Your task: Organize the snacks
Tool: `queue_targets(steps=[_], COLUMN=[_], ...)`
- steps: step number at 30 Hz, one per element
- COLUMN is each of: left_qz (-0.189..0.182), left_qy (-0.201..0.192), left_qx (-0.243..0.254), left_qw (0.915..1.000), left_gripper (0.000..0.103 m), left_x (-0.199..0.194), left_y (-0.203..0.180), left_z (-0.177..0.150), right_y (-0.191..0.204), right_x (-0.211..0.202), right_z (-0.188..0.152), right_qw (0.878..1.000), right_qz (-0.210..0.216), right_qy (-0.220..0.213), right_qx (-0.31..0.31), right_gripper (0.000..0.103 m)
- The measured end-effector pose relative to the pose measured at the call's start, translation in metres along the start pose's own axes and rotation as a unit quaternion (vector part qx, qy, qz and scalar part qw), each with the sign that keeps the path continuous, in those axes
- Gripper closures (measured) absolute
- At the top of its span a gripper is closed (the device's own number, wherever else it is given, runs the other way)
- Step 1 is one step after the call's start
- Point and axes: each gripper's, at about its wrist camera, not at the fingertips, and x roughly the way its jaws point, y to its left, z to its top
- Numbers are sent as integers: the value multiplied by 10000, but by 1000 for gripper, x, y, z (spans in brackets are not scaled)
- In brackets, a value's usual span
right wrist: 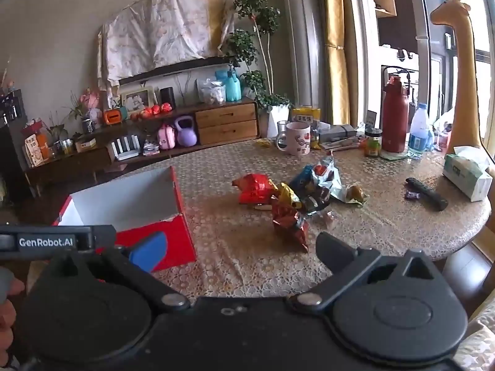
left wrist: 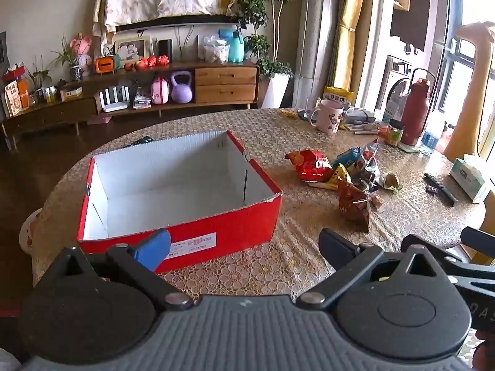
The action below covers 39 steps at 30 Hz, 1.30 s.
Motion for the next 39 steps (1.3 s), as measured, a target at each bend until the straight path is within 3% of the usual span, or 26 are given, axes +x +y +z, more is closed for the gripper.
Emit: queue_targets(steps=[17,39], left_qz=[-19,-75], left_qy=[-188,-129], left_qx=[63,94], left_qw=[9998,9998], left_gripper=[0,0], left_x=[-7,-10], left_y=[0,1], left_z=[0,2], right_y=[0,-6], right_x=[-2,0], right_z=[1,1], right_qw=[10000,9999], right_qz=[46,105], right_qy=[-35,11], right_qx=[-29,34], right_gripper=[0,0])
